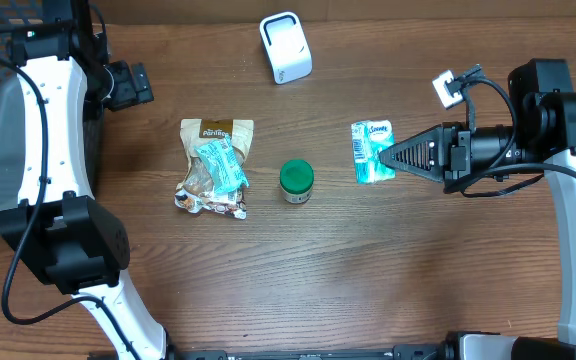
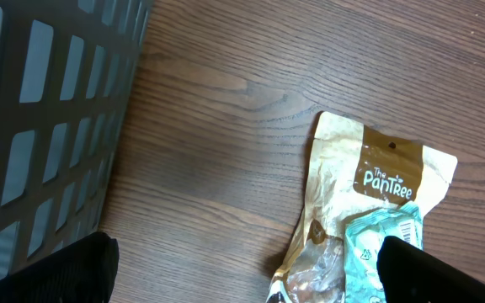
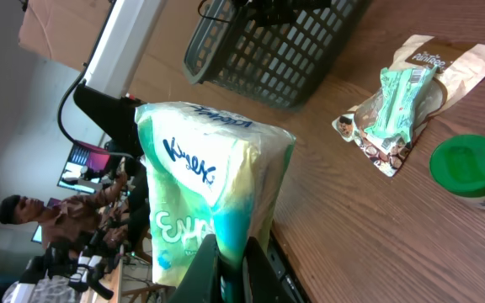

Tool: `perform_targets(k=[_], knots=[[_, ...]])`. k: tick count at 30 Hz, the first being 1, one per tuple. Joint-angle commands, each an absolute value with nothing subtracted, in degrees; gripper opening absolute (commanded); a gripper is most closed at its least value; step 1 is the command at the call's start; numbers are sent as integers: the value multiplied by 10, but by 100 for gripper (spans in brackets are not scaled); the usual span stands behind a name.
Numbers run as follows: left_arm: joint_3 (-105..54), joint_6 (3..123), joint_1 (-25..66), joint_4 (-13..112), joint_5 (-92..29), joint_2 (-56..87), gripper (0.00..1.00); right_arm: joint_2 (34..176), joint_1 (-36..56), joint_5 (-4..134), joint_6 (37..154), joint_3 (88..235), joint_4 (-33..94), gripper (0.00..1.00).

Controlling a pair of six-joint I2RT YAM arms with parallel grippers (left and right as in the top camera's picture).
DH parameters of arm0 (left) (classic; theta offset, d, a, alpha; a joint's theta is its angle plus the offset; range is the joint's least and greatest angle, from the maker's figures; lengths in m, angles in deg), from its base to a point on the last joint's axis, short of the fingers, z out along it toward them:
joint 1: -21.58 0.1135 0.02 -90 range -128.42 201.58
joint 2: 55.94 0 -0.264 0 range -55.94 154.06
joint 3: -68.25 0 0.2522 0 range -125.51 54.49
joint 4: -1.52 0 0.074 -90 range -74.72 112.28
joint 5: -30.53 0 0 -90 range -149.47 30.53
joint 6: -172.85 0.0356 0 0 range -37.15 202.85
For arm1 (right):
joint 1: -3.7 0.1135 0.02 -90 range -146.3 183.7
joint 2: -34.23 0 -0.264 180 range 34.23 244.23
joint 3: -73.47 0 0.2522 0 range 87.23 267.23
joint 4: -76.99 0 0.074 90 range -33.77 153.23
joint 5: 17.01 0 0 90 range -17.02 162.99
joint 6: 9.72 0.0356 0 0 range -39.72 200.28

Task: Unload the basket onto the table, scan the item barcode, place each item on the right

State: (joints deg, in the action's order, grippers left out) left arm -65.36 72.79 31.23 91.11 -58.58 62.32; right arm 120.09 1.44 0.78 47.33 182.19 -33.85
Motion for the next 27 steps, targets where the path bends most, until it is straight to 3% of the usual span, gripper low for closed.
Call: perform_targets(k=[1,27], knots=[[-667,739,313,911,-584,623,100,1191,14,-7,475,1833,-338,4],[-667,739,313,911,-584,623,99,1191,34,-3,479,1833,-338,4]])
